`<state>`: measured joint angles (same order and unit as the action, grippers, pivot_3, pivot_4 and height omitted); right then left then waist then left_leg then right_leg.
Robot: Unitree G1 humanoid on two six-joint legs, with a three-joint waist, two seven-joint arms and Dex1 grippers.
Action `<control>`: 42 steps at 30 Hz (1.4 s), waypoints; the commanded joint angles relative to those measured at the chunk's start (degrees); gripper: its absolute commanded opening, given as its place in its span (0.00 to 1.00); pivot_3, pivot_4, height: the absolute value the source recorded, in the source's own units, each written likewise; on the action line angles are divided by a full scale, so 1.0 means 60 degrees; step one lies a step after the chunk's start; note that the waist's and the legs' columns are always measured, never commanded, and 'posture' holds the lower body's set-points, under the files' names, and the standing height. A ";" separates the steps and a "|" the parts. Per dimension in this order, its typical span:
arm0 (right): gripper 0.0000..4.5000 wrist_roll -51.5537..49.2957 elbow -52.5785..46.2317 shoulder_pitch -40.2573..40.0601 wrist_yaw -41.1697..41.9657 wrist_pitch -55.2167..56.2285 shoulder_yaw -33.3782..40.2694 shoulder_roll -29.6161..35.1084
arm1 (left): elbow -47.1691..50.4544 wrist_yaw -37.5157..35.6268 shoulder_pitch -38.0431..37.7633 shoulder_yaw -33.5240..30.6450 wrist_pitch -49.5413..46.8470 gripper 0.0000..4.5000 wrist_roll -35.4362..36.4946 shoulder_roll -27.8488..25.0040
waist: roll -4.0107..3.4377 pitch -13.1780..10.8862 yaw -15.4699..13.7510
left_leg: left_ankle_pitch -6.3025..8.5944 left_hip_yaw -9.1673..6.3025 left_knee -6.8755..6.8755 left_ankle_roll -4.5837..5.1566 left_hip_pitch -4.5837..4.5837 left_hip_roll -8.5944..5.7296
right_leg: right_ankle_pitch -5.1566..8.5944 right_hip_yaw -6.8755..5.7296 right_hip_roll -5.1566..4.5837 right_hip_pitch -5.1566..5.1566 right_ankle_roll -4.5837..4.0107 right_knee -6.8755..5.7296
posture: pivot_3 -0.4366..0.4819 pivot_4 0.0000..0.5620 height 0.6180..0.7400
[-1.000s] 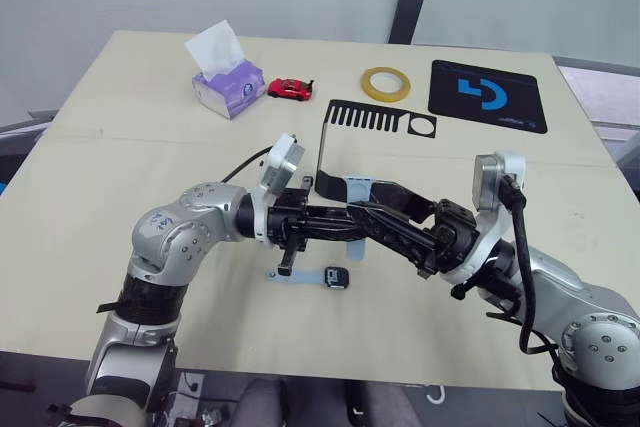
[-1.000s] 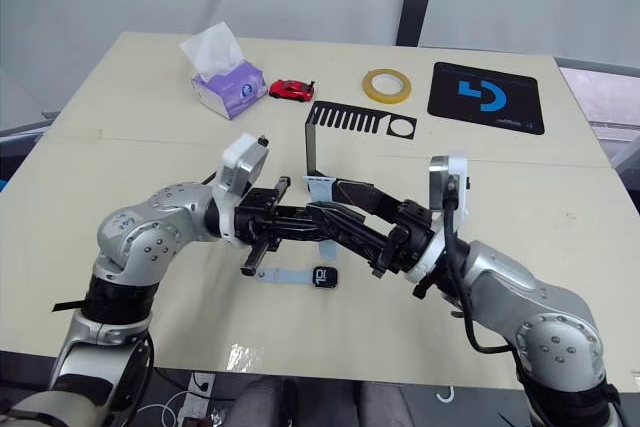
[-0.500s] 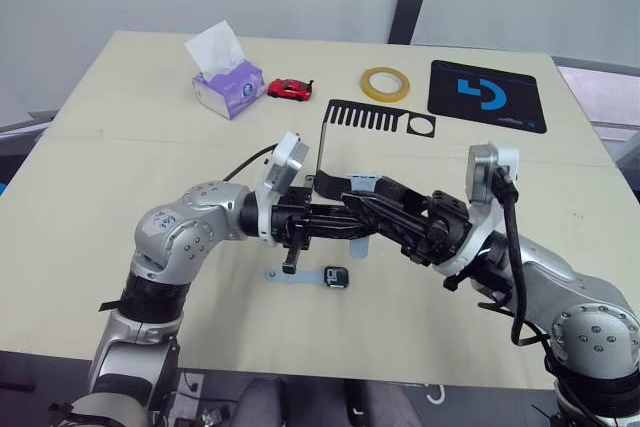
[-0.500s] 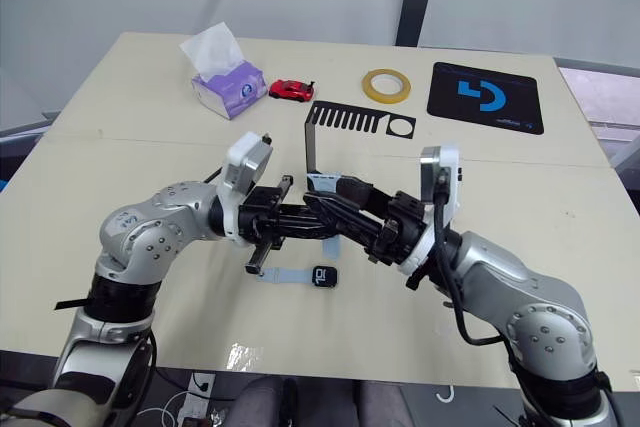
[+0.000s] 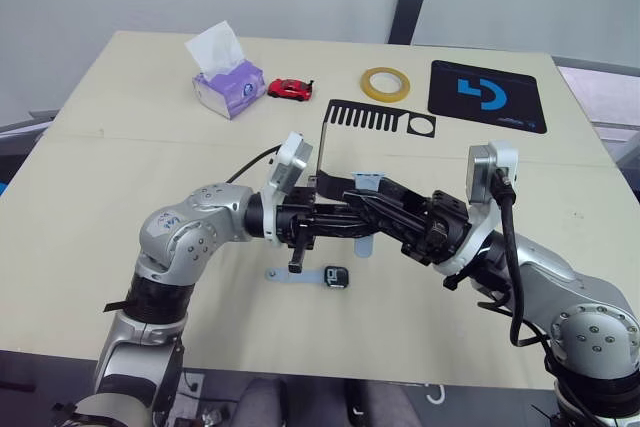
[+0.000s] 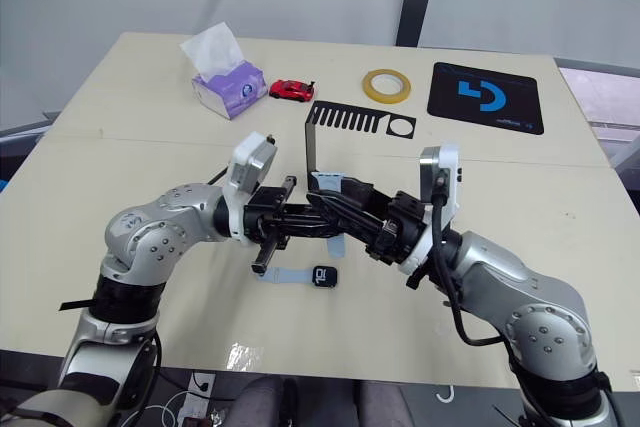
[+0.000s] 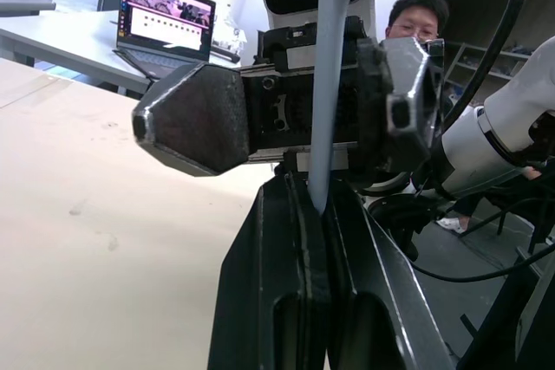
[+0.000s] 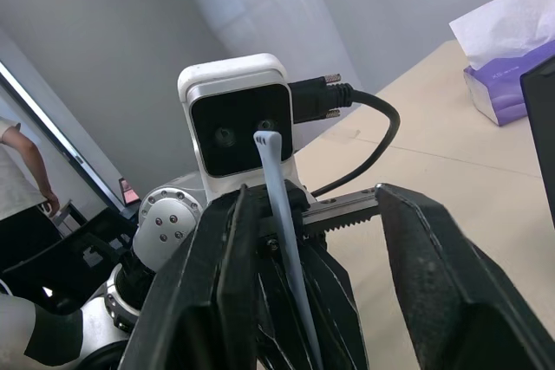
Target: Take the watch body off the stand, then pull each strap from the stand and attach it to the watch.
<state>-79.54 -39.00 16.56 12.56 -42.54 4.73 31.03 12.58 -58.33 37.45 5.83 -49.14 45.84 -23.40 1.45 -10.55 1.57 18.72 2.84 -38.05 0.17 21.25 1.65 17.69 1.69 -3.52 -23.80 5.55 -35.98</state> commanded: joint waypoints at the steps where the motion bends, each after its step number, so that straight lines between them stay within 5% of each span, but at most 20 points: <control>1: 0.56 -0.0167 -0.0332 -0.0001 0.0015 0.0251 0.0103 -0.0050 | 0.0337 -0.0001 -0.0026 -0.0014 0.0036 0.00 0.0177 0.0041 | 0.0000 0.0000 0.0000 | 0.0000 0.0000 0.0000 0.0000 0.0000 0.0000 | 0.0000 0.0000 0.0000 0.0000 0.0000 0.0000 | 0.48 0.27 0.98; 5: 0.56 -0.0183 -0.0349 -0.0012 0.0073 0.0275 0.0111 -0.0058 | 0.0324 0.0023 -0.0019 -0.0006 0.0027 0.00 0.0167 0.0067 | 0.0000 0.0000 -0.0001 | 0.0000 0.0000 0.0000 0.0000 0.0000 0.0000 | 0.0000 0.0000 0.0000 0.0000 0.0000 0.0000 | 0.48 0.27 0.98; 9: 0.32 -0.0156 -0.0316 0.0040 0.0083 0.0329 0.0096 -0.0136 | 0.0308 0.0023 -0.0059 -0.0008 0.0024 0.00 0.0155 0.0056 | 0.0000 0.0000 0.0001 | 0.0000 0.0000 0.0000 0.0000 0.0000 0.0000 | 0.0000 0.0000 0.0000 0.0000 0.0000 0.0000 | 0.48 0.27 0.98; 11: 0.10 -0.0176 -0.0327 0.0042 0.0110 0.0339 0.0090 -0.0149 | 0.0306 0.0034 -0.0072 -0.0010 0.0016 0.00 0.0154 0.0055 | 0.0000 0.0000 0.0001 | 0.0000 0.0000 0.0000 0.0000 0.0000 0.0000 | 0.0000 0.0000 0.0000 0.0000 0.0000 0.0000 | 0.48 0.27 0.98; 13: 0.02 -0.0200 -0.0341 0.0039 0.0116 0.0356 0.0082 -0.0165 | 0.0285 0.0068 -0.0086 -0.0020 0.0028 0.00 0.0138 0.0069 | 0.0000 0.0000 0.0000 | 0.0000 0.0000 0.0000 0.0000 0.0000 0.0000 | 0.0000 0.0000 0.0000 0.0000 0.0000 0.0000 | 0.48 0.27 0.98; 24: 0.02 -0.0094 -0.0359 0.0041 0.0203 0.0433 0.0094 -0.0154 | 0.0235 0.0173 -0.0076 -0.0002 0.0031 0.00 0.0139 0.0137 | 0.0000 0.0000 0.0000 | 0.0000 0.0000 0.0000 0.0000 0.0000 0.0000 | 0.0000 0.0000 -0.0001 0.0000 0.0000 0.0000 | 0.48 0.27 0.98; 27: 0.20 -0.0056 -0.0364 0.0024 0.0135 0.0452 0.0074 -0.0181 | 0.0208 0.0213 -0.0036 -0.0020 0.0029 0.00 0.0155 0.0168 | 0.0000 0.0000 0.0000 | 0.0000 0.0000 0.0000 0.0000 0.0000 0.0000 | 0.0000 0.0000 0.0000 0.0000 0.0000 0.0000 | 0.48 0.27 0.98; 30: 0.49 0.0029 -0.0390 0.0011 0.0127 0.0426 0.0029 -0.0153 | 0.0176 0.0253 -0.0002 -0.0052 0.0032 0.00 0.0170 0.0211 | 0.0000 0.0000 -0.0001 | 0.0000 0.0000 0.0000 0.0000 0.0000 0.0000 | 0.0000 0.0000 0.0000 0.0000 0.0000 0.0000 | 0.48 0.27 0.98; 42: 0.44 0.0102 -0.0394 0.0024 0.0082 0.0525 0.0001 -0.0302 | 0.0156 0.0377 -0.0034 -0.0063 0.0079 0.00 0.0133 0.0360 | 0.0000 0.0000 -0.0001 | 0.0000 0.0000 0.0000 0.0000 0.0000 0.0000 | 0.0000 0.0000 0.0000 0.0000 0.0000 0.0000 | 0.48 0.27 0.98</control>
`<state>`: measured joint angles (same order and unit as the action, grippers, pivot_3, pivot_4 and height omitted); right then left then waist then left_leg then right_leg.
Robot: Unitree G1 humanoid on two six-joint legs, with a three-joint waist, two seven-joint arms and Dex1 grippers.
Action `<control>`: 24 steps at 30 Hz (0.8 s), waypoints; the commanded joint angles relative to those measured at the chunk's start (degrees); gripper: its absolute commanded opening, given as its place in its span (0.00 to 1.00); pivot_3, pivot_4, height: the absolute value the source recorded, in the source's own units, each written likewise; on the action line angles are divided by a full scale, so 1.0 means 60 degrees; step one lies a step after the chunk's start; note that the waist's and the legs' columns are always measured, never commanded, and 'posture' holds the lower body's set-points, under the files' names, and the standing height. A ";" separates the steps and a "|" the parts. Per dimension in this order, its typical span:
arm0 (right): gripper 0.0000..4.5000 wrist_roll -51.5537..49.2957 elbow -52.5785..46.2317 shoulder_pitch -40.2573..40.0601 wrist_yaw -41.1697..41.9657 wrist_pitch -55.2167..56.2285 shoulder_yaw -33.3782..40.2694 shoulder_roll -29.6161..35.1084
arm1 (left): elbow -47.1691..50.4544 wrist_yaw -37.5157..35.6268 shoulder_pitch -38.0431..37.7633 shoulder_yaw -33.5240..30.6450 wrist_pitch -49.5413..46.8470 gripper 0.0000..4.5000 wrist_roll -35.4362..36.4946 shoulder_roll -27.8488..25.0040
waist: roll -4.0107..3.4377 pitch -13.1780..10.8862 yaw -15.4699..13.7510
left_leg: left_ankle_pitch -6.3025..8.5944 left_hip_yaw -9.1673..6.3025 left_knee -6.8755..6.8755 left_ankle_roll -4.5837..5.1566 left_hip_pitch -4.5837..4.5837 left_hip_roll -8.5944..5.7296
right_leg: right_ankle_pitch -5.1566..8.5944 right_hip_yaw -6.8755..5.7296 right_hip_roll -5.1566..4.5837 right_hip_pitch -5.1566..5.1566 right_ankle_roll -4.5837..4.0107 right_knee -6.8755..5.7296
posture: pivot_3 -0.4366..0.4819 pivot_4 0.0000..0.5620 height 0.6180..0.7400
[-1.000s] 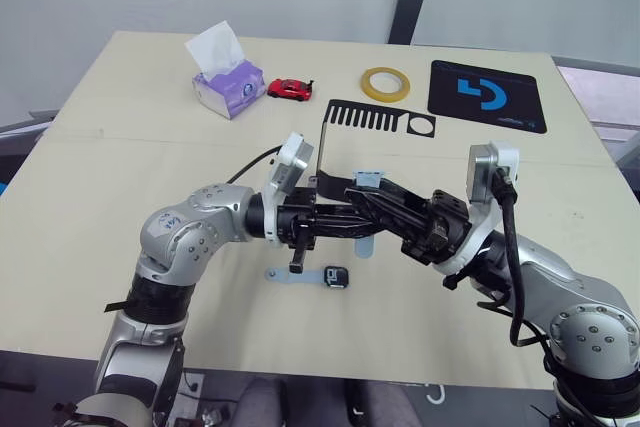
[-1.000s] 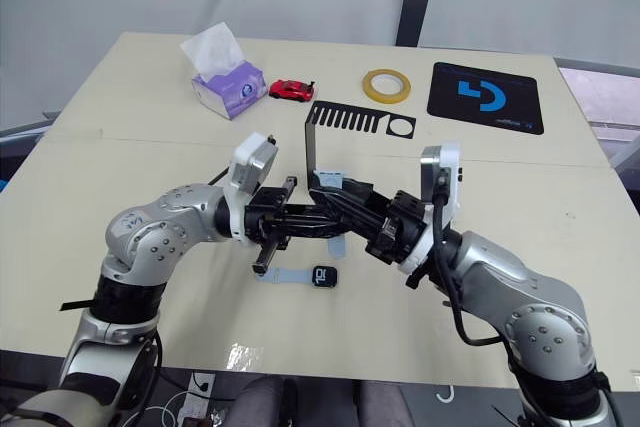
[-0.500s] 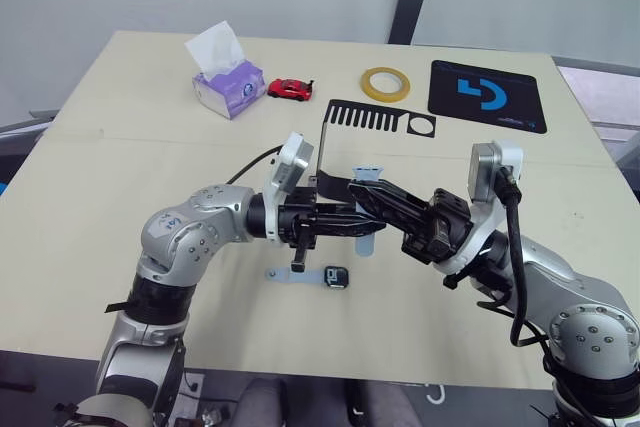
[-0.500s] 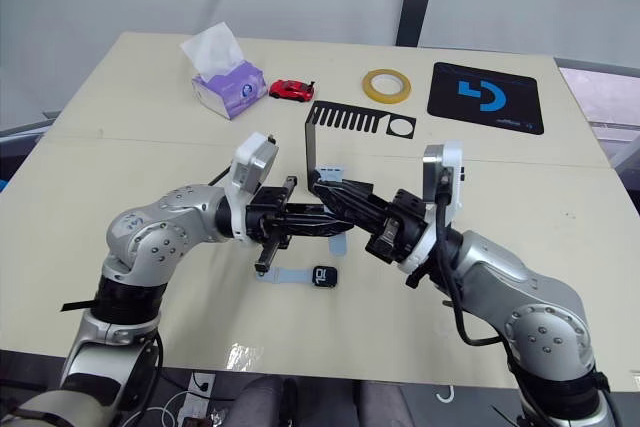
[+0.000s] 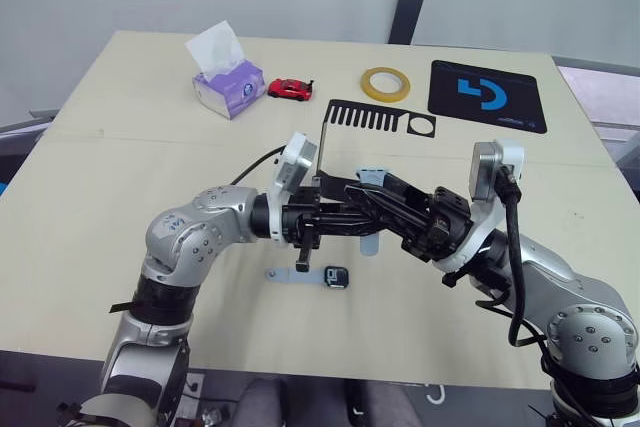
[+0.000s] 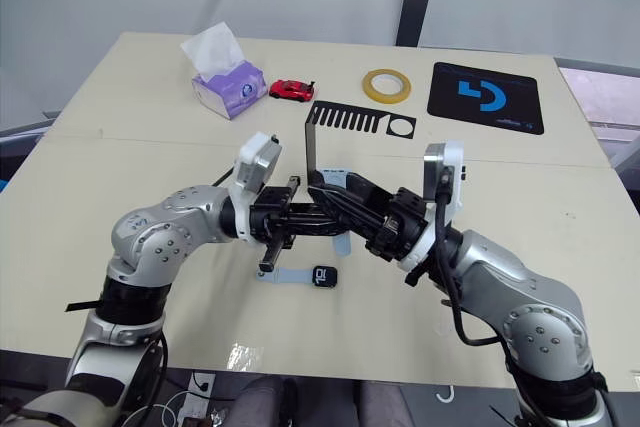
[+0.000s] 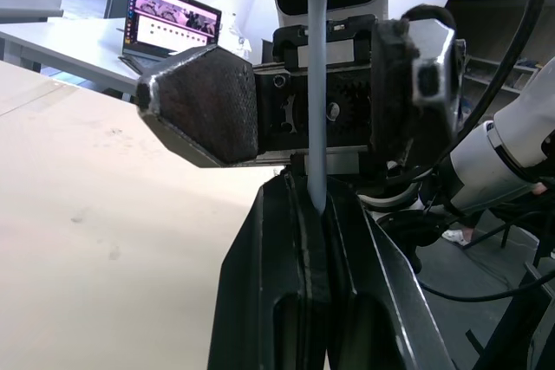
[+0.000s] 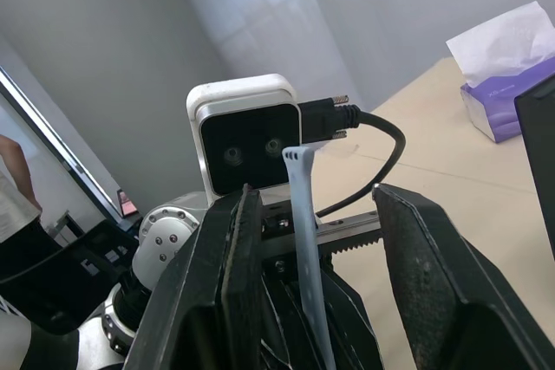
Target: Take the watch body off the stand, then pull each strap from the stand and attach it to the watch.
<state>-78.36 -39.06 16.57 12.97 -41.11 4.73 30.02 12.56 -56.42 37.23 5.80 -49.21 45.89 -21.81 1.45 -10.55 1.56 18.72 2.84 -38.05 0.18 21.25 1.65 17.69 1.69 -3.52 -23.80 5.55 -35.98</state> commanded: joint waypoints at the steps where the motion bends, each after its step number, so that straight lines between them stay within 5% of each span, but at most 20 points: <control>1: 0.38 -0.0108 -0.0392 0.0027 0.0009 0.0299 0.0009 -0.0162 | 0.0161 0.0059 -0.0007 -0.0059 0.0090 0.00 0.0121 0.0095 | 0.0000 0.0000 0.0000 | 0.0000 0.0000 0.0000 0.0000 0.0000 0.0000 | 0.0000 0.0000 0.0000 0.0000 0.0000 0.0000 | 0.48 0.27 0.98; 6: 0.00 -0.0139 -0.0405 0.0039 0.0015 0.0347 0.0041 -0.0252 | 0.0168 0.0062 -0.0061 -0.0058 0.0105 0.00 0.0084 0.0081 | 0.0000 0.0000 0.0001 | 0.0000 0.0000 0.0000 0.0000 0.0000 0.0000 | 0.0000 0.0000 0.0001 0.0000 0.0000 -0.0001 | 0.48 0.27 0.98; 17: 0.00 -0.0033 -0.0384 0.0103 0.0038 0.0345 -0.0011 -0.0254 | 0.0040 0.0157 0.0019 -0.0167 -0.0096 0.00 0.0228 0.0100 | 0.0000 0.0000 0.0001 | 0.0000 0.0000 0.0000 0.0000 0.0000 0.0000 | 0.0000 0.0000 0.0000 0.0000 0.0000 0.0000 | 0.48 0.27 0.98; 24: 0.00 0.0589 -0.0786 0.0032 0.0351 0.0086 0.0071 0.0480 | 0.0113 -0.0785 0.0034 -0.0115 -0.0195 0.53 -0.0082 -0.1219 | -0.0001 0.0000 0.0019 | 0.0000 0.0000 0.0000 0.0000 0.0000 0.0000 | 0.0000 0.0000 0.0001 0.0000 0.0000 -0.0001 | 0.48 0.27 0.98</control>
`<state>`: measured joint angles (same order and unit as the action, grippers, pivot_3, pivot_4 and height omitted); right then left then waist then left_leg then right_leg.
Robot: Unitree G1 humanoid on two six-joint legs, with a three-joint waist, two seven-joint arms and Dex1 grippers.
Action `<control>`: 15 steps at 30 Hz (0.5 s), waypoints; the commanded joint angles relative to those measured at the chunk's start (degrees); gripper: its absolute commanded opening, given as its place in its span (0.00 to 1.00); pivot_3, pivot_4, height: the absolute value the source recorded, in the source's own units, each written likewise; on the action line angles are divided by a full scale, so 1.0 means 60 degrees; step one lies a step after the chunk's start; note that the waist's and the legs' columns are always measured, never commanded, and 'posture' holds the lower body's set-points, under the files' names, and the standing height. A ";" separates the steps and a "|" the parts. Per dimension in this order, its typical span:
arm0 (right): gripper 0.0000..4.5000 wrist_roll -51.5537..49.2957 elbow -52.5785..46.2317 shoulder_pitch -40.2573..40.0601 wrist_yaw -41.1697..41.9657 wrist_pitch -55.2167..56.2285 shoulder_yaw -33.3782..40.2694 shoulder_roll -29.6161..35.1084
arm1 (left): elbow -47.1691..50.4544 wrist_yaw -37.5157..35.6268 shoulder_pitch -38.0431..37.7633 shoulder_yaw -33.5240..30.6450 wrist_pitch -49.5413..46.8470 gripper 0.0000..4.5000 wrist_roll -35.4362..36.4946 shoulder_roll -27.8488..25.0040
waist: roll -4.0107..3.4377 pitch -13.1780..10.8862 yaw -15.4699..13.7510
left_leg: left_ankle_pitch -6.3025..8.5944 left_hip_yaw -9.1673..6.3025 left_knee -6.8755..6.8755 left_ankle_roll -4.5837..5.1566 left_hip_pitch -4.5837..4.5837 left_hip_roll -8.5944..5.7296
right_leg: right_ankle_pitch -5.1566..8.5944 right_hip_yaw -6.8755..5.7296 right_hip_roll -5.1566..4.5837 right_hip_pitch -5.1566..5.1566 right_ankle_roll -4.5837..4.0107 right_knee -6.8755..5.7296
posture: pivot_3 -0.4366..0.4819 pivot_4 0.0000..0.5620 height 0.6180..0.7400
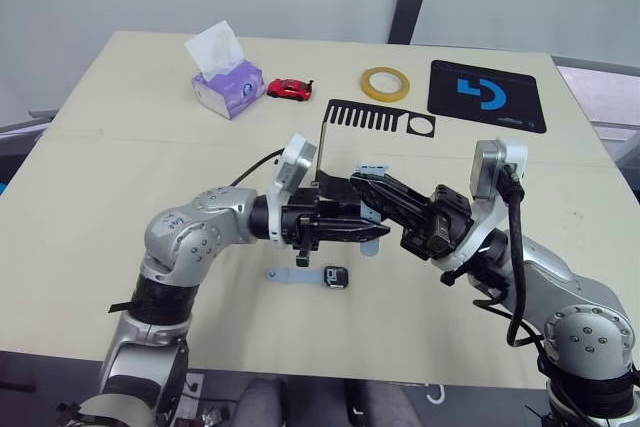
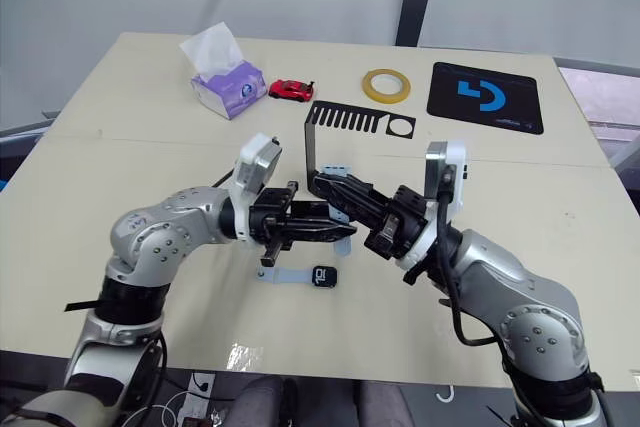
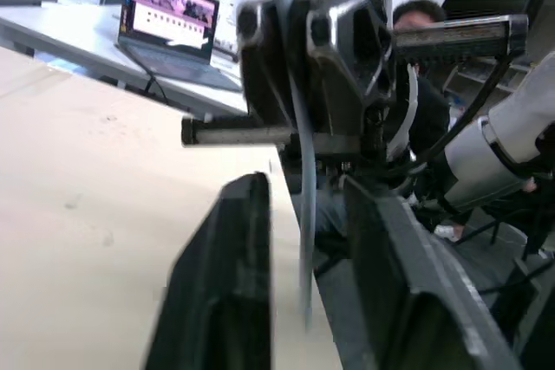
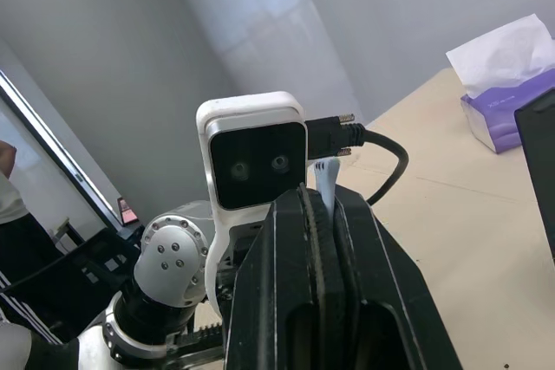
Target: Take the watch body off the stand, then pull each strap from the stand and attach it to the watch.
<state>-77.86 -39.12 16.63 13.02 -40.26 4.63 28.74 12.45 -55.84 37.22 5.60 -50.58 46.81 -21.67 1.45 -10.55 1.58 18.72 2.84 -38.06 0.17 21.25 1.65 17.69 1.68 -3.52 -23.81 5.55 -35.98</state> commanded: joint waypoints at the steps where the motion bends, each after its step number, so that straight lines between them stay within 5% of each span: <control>1: 0.00 0.0819 -0.0905 -0.0057 0.0496 -0.0125 0.0184 0.1031 | 0.0079 -0.1136 0.0068 -0.0019 0.0086 0.65 -0.0384 -0.1594 | -0.0003 -0.0002 0.0018 | 0.0000 0.0001 0.0001 0.0000 0.0000 0.0001 | 0.0000 0.0001 0.0002 -0.0002 0.0000 -0.0001 | 0.48 0.27 0.98; 5: 0.00 0.2400 -0.1608 -0.0772 0.1208 -0.0145 0.0547 0.2540 | 0.0187 -0.2056 -0.0153 0.0753 0.1164 0.98 -0.1612 -0.2821 | -0.0004 -0.0002 0.0000 | 0.0000 0.0000 0.0001 -0.0001 -0.0001 0.0000 | 0.0001 -0.0001 0.0001 -0.0001 -0.0002 0.0002 | 0.48 0.27 0.98; 10: 0.00 0.4814 -0.2507 -0.2082 0.2032 0.0477 0.1054 0.4106 | 0.0183 -0.2133 -0.0777 0.2208 0.2985 0.98 -0.3724 -0.3402 | -0.0007 -0.0003 -0.0054 | 0.0003 -0.0002 0.0009 0.0003 0.0004 -0.0005 | 0.0003 -0.0003 -0.0007 0.0001 -0.0005 0.0023 | 0.48 0.27 0.98; 15: 0.00 0.6698 -0.3152 -0.3901 0.2508 0.1315 0.1692 0.4420 | -0.0690 -0.1576 -0.0896 0.2994 0.4084 0.98 -0.5032 -0.2762 | -0.0006 -0.0003 -0.0136 | 0.0008 -0.0002 0.0013 0.0013 0.0016 -0.0001 | 0.0003 -0.0002 -0.0007 0.0003 -0.0005 0.0048 | 0.48 0.27 0.98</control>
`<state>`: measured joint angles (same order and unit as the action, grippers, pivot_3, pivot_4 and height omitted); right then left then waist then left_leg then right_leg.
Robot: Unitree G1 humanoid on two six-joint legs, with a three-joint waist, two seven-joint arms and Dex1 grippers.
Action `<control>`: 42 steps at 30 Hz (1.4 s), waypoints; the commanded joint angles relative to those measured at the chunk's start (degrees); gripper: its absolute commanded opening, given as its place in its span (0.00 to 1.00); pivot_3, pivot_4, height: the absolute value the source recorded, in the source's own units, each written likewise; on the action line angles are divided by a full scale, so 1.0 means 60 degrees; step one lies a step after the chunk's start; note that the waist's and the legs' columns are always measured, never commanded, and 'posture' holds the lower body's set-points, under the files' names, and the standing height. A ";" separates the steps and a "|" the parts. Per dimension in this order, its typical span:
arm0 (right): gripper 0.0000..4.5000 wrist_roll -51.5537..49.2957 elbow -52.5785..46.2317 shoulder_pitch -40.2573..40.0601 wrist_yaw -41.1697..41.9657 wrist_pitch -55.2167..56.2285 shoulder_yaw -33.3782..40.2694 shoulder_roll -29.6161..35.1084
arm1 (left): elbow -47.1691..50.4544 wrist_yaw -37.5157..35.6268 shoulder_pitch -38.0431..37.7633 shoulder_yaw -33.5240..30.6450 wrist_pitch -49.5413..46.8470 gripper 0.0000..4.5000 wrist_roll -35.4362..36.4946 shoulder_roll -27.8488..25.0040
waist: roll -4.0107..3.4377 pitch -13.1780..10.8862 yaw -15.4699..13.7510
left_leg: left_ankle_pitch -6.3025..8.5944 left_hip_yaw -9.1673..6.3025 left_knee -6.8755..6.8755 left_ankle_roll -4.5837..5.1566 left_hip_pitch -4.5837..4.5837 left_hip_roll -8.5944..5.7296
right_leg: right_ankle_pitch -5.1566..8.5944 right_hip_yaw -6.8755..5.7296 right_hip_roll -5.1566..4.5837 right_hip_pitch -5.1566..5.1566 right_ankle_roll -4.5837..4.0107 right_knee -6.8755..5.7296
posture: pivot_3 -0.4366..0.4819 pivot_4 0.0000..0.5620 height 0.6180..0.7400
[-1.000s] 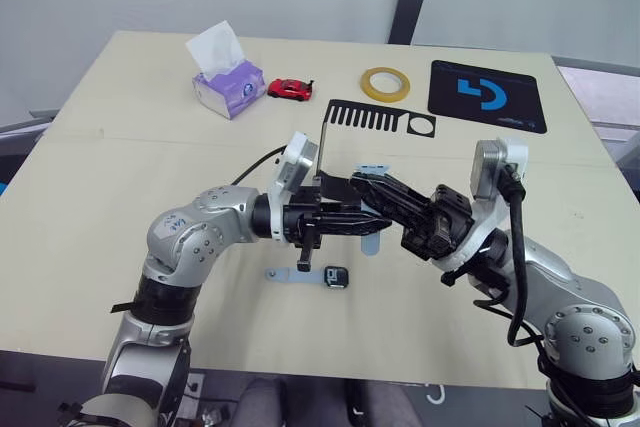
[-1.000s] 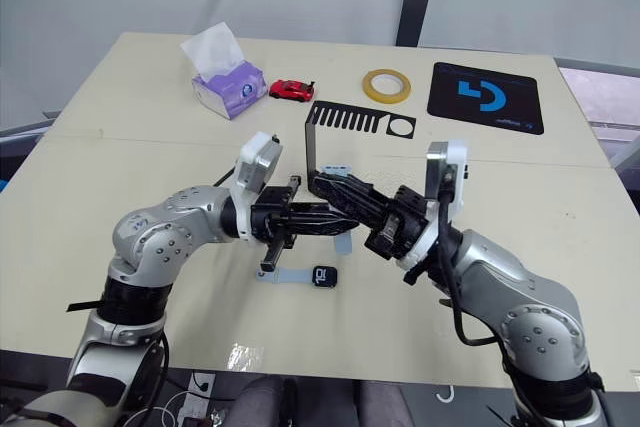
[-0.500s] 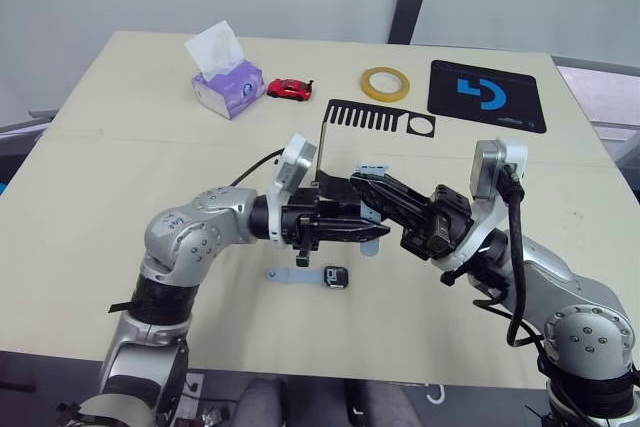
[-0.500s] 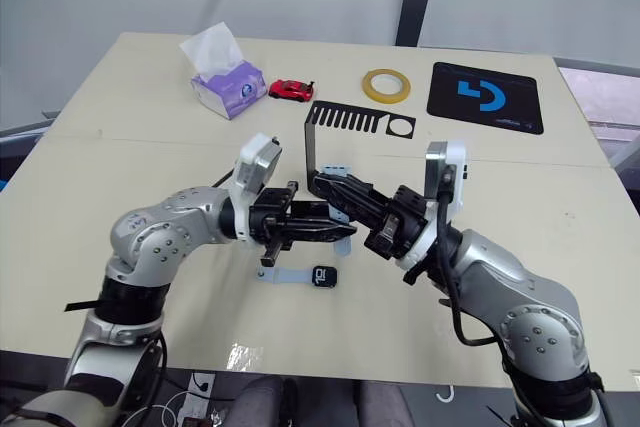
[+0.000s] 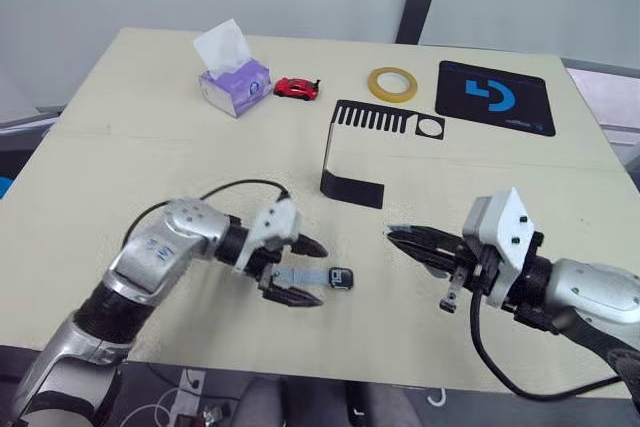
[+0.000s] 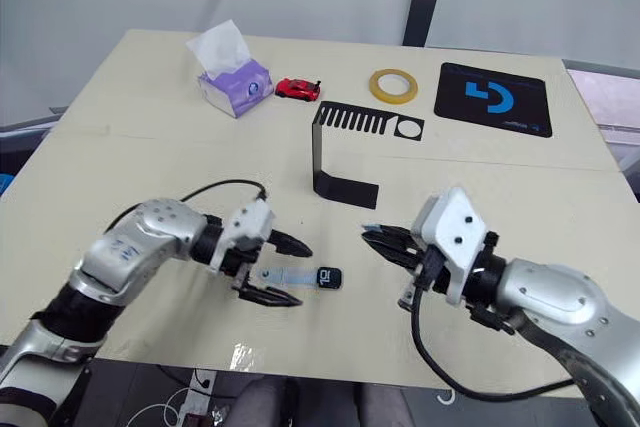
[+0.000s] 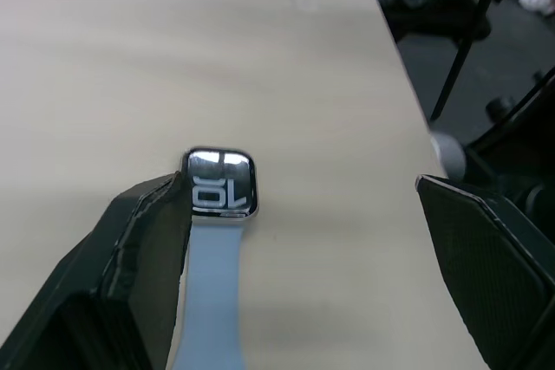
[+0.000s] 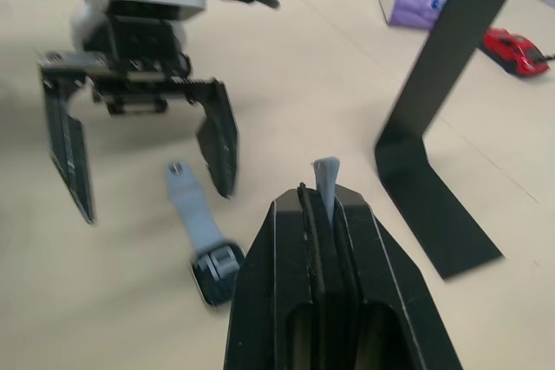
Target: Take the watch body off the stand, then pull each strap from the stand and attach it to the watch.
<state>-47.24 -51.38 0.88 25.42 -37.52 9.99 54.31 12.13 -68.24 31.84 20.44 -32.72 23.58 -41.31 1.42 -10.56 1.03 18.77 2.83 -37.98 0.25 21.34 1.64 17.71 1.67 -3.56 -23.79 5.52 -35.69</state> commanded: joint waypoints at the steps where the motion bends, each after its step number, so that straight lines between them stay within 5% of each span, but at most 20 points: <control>1: 0.00 0.1732 -0.1141 -0.1493 0.0488 0.0976 0.0886 0.0092 | -0.0757 0.0531 -0.0002 0.0579 0.1247 0.98 -0.1295 0.0605 | 0.0000 0.0000 -0.0127 | 0.0000 0.0001 -0.0002 0.0000 0.0000 0.0000 | 0.0000 0.0000 0.0002 0.0000 0.0000 -0.0003 | 0.48 0.27 0.98; 9: 0.00 0.3730 -0.1334 -0.3278 0.0924 0.2303 0.1177 -0.0410 | -0.1680 0.1213 -0.0085 0.0811 0.2180 0.98 -0.2495 0.1621 | 0.0002 0.0001 -0.0141 | -0.0006 0.0012 -0.0028 0.0010 -0.0027 -0.0012 | -0.0002 0.0011 0.0018 0.0021 0.0006 -0.0038 | 0.48 0.27 0.98; 21: 0.00 0.4103 -0.1250 -0.3401 0.1164 0.2425 0.1235 -0.0981 | -0.1796 0.1405 -0.0187 0.0822 0.1905 0.98 -0.2938 0.2382 | 0.0002 0.0002 -0.0151 | -0.0006 0.0011 -0.0036 0.0009 -0.0028 -0.0012 | -0.0005 0.0010 0.0024 0.0020 0.0011 -0.0048 | 0.48 0.27 0.98; 29: 0.00 0.3908 -0.1128 -0.3014 0.1186 0.2252 0.1222 -0.1097 | -0.1619 0.1254 -0.0166 0.0962 0.1587 0.38 -0.3162 0.2220 | 0.0003 0.0003 -0.0157 | -0.0007 0.0010 -0.0037 0.0009 -0.0030 -0.0012 | -0.0005 0.0010 0.0023 0.0022 0.0011 -0.0052 | 0.48 0.27 0.98; 42: 0.00 0.3920 -0.1080 -0.2678 0.1303 0.2122 0.1034 -0.1165 | -0.1617 0.1233 0.0029 0.0762 0.1233 0.38 -0.3162 0.2142 | 0.0004 0.0004 -0.0149 | -0.0007 0.0010 -0.0043 0.0008 -0.0038 -0.0013 | -0.0005 0.0011 0.0026 0.0025 0.0011 -0.0064 | 0.48 0.27 0.98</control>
<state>-23.71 -52.84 -15.78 33.00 -25.19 16.00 47.38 1.52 -60.74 31.93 25.63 -24.61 4.99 -27.71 1.44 -10.54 0.14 18.73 2.89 -38.24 0.30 21.11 1.57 17.68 1.74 -3.40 -23.64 5.59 -36.08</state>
